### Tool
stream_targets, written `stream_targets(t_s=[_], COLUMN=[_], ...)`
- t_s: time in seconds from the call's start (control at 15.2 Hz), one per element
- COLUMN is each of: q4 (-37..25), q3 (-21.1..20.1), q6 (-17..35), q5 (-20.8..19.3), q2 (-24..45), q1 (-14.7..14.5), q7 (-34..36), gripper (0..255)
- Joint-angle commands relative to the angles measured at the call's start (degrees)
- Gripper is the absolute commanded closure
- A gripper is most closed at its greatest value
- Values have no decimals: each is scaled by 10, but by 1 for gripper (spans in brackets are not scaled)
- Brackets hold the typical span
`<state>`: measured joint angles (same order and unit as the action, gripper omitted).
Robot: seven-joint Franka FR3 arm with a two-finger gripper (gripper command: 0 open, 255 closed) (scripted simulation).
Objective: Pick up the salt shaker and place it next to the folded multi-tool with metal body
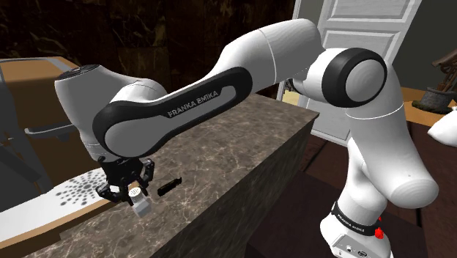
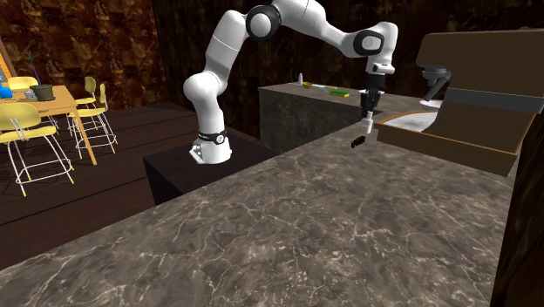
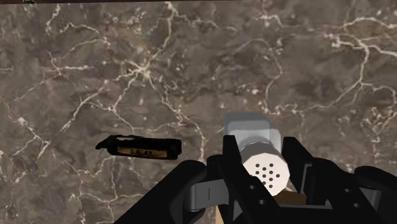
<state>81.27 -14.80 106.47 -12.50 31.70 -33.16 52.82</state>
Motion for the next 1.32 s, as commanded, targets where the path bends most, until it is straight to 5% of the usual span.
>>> stream_targets(t_s=[0.0, 0.33, 0.4, 0.73, 0.99, 1.25], q4=[0, 0, 0, 0, -67, -67], q3=[0, 0, 0, 0, -3, -3], q6=[2, 2, 2, 2, -69, -69], q5=[0, 0, 0, 0, 4, 4], q2=[1, 1, 1, 1, -3, -3], q1=[0, 0, 0, 0, -8, -8], q7=[0, 0, 0, 0, -5, -5], gripper=[255, 255, 0, 0, 0, 0])
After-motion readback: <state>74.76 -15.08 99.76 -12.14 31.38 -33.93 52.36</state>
